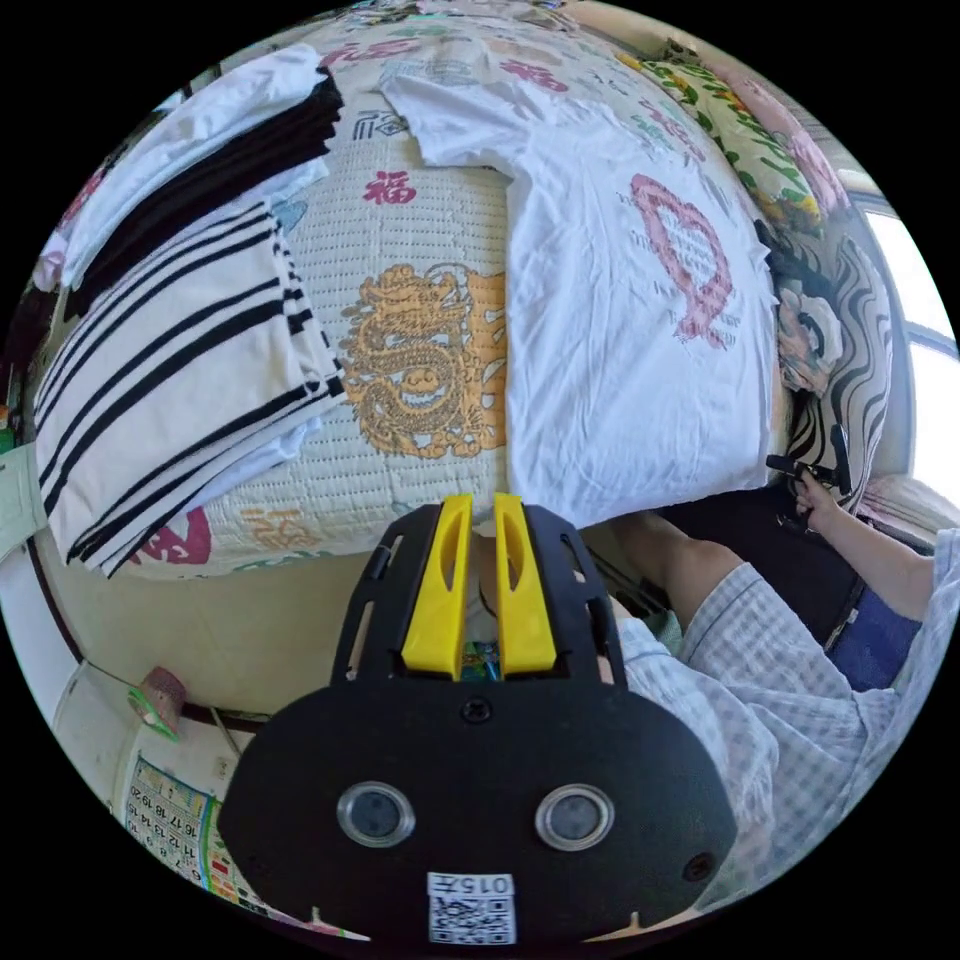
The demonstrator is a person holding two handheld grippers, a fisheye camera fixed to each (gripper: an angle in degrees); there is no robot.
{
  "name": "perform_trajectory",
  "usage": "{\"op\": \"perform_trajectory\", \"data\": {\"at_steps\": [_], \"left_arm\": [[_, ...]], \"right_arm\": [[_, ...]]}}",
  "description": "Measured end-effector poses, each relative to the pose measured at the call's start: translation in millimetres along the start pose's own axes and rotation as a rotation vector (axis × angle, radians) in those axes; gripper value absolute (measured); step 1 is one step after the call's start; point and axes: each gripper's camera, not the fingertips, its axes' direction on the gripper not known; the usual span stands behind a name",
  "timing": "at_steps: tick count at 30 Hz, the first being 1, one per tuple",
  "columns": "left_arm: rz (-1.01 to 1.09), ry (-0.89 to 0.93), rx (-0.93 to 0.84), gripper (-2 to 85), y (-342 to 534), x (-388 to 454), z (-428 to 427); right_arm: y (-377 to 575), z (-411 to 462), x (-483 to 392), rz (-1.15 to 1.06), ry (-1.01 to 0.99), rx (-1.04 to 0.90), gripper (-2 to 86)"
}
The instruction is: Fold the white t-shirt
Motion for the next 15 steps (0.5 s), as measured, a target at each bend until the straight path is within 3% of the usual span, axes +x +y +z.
{"op": "perform_trajectory", "data": {"at_steps": [4,8,15], "left_arm": [[0.134,-0.001,0.109,1.2,-56.0,75.3,1.2],[0.224,-0.031,0.141,-0.2,-134.0,165.0,18.6],[0.552,0.098,0.326,1.5,-315.9,387.6,57.1]], "right_arm": [[-3.8,-3.0,23.9,-0.067,-0.012,0.014,1.6],[-17.9,-47.2,64.7,-0.075,-0.065,0.221,3.0],[-102.5,-100.2,130.1,-0.066,-0.216,0.501,5.8]]}}
